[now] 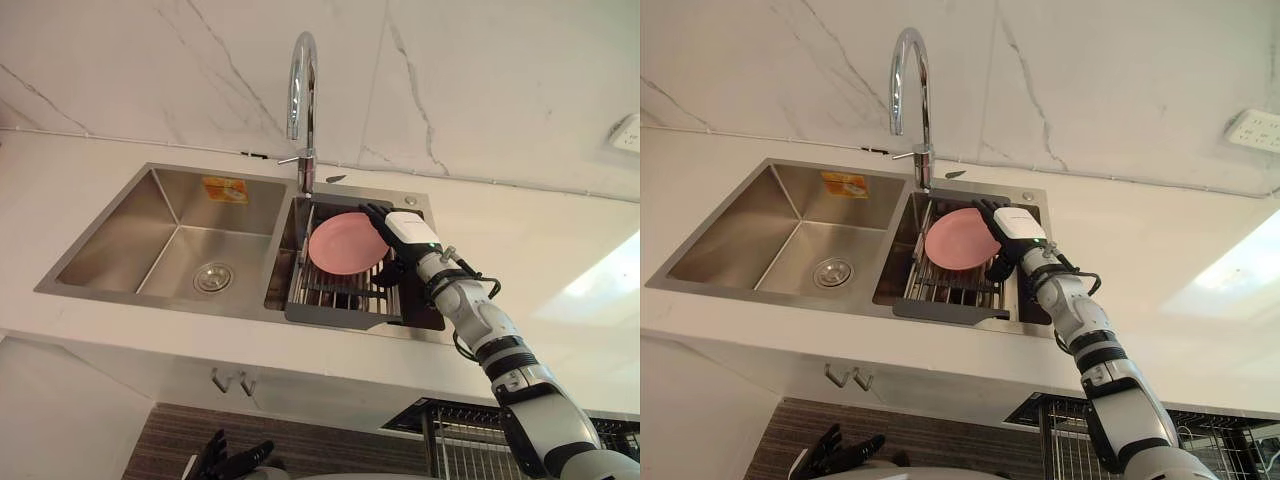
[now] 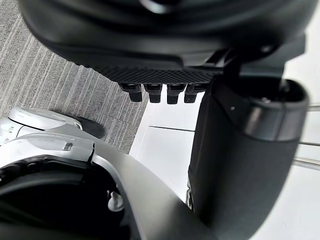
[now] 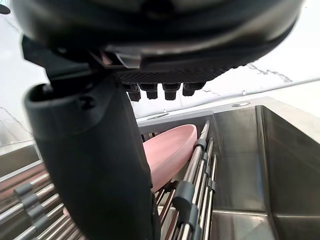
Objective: Walk over to the sink, pick up the cup, carry it to the dishwasher, place the cup inside the dishwasher, then close the dishwasher door
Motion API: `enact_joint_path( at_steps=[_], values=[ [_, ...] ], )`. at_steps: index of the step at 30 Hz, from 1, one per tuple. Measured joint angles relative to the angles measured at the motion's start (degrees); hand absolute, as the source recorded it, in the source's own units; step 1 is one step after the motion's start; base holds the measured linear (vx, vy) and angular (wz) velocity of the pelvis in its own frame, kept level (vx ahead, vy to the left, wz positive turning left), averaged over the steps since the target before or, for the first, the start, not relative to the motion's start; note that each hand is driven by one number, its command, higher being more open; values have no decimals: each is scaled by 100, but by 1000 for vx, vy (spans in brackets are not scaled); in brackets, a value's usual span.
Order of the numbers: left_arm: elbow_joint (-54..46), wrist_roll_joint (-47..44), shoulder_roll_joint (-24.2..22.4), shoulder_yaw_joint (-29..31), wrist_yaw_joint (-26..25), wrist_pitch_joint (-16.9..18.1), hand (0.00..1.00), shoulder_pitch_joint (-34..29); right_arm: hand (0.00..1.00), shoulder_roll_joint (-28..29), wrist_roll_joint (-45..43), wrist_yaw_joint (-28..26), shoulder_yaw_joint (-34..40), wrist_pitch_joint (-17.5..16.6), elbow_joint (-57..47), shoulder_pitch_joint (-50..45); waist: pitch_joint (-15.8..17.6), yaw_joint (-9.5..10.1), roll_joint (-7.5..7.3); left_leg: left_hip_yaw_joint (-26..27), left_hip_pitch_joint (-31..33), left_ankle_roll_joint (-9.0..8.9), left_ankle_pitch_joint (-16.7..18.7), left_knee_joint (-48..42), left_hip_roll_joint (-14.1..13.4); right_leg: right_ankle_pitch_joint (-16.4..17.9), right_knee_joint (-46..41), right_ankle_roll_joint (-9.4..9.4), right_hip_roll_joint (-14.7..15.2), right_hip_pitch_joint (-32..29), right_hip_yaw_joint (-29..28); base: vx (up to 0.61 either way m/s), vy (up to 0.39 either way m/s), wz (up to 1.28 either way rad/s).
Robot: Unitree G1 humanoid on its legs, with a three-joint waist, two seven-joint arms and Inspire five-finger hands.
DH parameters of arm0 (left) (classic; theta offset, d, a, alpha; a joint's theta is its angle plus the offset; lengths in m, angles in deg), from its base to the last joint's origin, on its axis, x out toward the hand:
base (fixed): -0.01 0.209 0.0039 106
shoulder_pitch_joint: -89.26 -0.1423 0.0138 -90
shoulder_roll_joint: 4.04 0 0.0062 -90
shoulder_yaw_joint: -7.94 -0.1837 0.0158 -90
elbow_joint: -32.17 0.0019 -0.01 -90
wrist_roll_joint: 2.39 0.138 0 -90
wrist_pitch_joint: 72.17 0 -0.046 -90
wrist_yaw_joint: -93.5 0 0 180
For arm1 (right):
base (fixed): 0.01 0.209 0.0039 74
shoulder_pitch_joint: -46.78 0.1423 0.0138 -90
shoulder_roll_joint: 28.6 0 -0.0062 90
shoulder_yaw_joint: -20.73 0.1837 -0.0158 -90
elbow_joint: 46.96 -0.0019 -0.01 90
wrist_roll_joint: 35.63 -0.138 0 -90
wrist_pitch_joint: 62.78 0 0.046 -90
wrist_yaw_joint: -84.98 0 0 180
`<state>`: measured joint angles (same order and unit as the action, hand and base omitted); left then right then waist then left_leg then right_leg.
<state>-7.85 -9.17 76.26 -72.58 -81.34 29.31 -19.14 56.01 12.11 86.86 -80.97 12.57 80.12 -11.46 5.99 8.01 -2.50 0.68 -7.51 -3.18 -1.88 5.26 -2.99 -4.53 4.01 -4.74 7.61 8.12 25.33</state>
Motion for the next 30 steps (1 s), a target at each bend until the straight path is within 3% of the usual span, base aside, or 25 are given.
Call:
enact_joint_path(
  at_steps=[7,30],
  values=[
    [-80,-2,28,-84,4,14,100,4,100,-103,430,34,-38,0,151,180,111,60,-15,-27,-1,-1,-11,1,4,0,-2,0,4,16,28,-5,2,1],
    [-129,-62,47,-94,160,88,100,9,100,-268,592,233,-127,320,734,543,266,146,-52,-151,68,19,-51,3,34,4,-16,-5,35,12,139,-4,3,2]
  ],
)
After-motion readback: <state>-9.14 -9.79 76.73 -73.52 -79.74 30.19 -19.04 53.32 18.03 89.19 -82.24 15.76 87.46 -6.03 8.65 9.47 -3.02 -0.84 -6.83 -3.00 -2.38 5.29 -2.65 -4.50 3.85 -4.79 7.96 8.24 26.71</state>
